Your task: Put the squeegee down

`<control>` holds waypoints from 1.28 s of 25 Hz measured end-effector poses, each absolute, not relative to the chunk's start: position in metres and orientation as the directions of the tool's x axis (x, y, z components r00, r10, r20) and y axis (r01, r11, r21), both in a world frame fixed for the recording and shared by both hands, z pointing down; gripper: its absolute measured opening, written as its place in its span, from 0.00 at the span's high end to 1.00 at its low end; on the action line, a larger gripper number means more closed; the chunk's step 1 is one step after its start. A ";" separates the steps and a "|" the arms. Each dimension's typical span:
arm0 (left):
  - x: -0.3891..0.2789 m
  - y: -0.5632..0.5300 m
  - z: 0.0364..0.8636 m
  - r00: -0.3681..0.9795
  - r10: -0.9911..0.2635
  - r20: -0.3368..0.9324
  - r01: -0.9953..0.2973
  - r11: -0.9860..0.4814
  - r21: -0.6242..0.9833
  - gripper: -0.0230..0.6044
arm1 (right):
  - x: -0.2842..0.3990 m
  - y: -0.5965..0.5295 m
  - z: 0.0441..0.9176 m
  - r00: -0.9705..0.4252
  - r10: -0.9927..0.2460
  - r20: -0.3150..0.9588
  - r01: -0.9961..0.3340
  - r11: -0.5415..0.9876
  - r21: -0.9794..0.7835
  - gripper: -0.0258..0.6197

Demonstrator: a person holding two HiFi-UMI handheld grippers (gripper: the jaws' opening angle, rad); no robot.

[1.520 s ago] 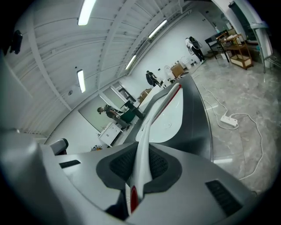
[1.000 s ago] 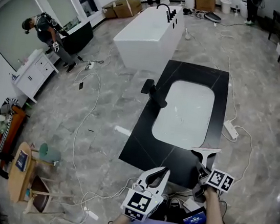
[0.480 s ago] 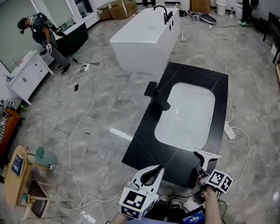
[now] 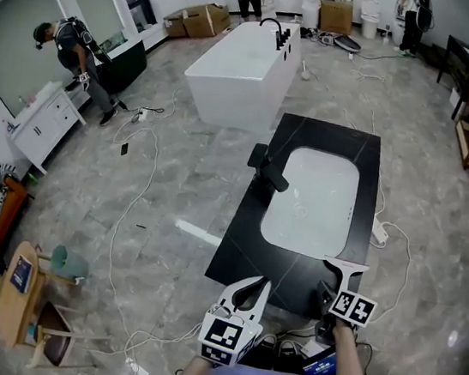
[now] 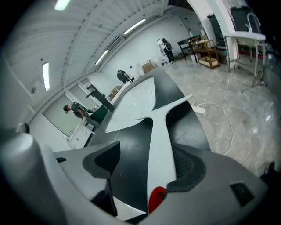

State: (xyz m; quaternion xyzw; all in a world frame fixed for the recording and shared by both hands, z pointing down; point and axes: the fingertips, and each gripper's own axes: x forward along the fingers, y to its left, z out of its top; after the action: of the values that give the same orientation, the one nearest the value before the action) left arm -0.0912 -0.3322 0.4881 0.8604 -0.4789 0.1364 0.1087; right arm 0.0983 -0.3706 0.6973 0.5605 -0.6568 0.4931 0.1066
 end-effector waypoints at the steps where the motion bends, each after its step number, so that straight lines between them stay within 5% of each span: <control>1: -0.092 -0.332 0.488 0.505 -0.794 0.338 -0.854 -0.517 0.059 0.93 | 0.100 -0.369 0.698 -0.315 -0.627 0.712 -0.872 -0.105 -0.478 0.47; 7: -0.097 -0.330 0.486 0.509 -0.794 0.332 -0.852 -0.519 0.065 0.93 | 0.108 -0.359 0.699 -0.182 -0.608 0.773 -0.963 -0.049 -0.265 0.42; 32: -0.077 -0.312 0.494 0.657 -0.697 0.287 -0.744 -0.662 0.094 0.93 | 0.103 -0.331 0.570 -0.246 -0.821 0.515 -0.933 0.057 -0.354 0.42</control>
State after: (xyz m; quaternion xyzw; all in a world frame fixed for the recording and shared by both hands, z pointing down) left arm -0.0770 -0.3120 0.4943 0.9044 -0.3984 0.1138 0.1020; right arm 0.1030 -0.3313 0.5701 0.6077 -0.7218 0.3194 0.0878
